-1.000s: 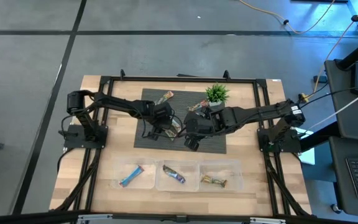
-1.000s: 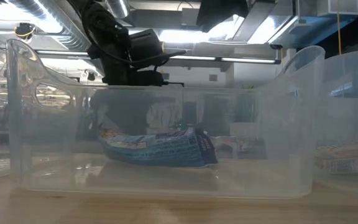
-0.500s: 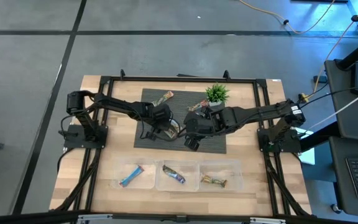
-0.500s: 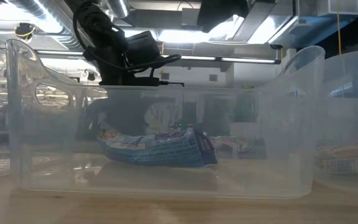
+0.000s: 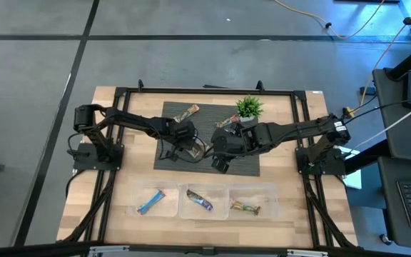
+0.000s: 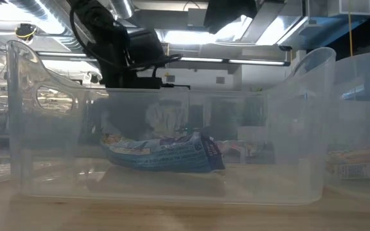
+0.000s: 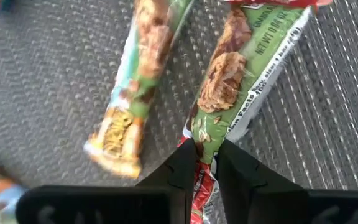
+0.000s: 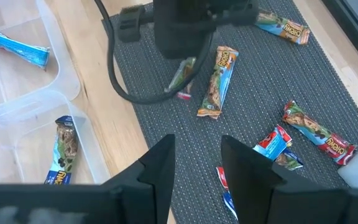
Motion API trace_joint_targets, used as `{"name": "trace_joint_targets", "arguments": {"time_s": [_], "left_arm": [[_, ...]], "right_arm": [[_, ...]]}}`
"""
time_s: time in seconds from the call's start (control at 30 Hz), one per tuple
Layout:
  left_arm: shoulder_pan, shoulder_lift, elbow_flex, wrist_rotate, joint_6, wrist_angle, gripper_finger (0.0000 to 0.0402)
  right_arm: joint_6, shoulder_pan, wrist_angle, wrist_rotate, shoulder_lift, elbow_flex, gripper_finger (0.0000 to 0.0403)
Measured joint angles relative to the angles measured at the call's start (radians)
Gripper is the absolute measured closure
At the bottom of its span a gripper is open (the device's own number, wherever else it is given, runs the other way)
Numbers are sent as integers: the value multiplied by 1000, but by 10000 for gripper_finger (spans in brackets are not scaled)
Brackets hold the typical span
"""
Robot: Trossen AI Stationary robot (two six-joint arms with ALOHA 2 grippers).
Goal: Pick and place Granola Bars by type
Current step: Put the red granola bar into the left transparent bin
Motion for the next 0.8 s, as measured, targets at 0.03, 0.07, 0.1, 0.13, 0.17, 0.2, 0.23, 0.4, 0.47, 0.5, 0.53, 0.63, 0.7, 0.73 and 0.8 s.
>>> {"name": "trace_joint_targets", "arguments": {"time_s": [0.03, 0.07, 0.1, 0.13, 0.17, 0.2, 0.23, 0.4, 0.47, 0.5, 0.53, 0.63, 0.7, 0.73, 0.8], "left_arm": [[0, -8, 12, -4, -1, -16, 355], [0, -16, 24, -9, -3, -36, 354], [0, -29, 36, -15, -9, -67, 354], [0, -42, 49, -22, -24, -106, 354], [0, -52, 64, -26, -41, -137, 354], [0, -65, 80, -26, -64, -166, 354], [0, -80, 95, -26, -93, -204, 354], [-20, -163, 166, -28, -277, -399, 356], [-39, -197, 198, -27, -368, -473, 355], [-51, -218, 211, -26, -421, -515, 355], [-66, -237, 222, -26, -482, -557, 355], [-122, -295, 244, 17, -686, -618, 355], [-168, -333, 244, 77, -820, -627, 354], [-195, -348, 244, 104, -882, -621, 354], [-263, -375, 244, 144, -995, -622, 355]], "right_arm": [[0, 0, 0, 0, 0, 0, 270], [-1, 0, -2, 0, 0, 0, 270], [-1, 0, -5, 0, 0, 0, 270], [-1, 0, -7, 0, 0, 0, 270], [0, 0, -9, 0, 0, 0, 270], [1, 0, -9, 0, 0, 0, 270], [1, 0, -10, 0, 0, 0, 270], [33, 0, -20, 0, 0, 0, 270], [63, -3, -25, 0, 0, 0, 270], [81, -4, -26, 0, 0, 0, 270], [100, -5, -25, 1, 0, 0, 270], [158, -6, -26, 1, 0, 0, 270], [163, -6, -36, 1, 0, 0, 270], [161, -6, -44, 1, 0, 0, 270], [161, -2, -46, 1, 0, 0, 270]]}}
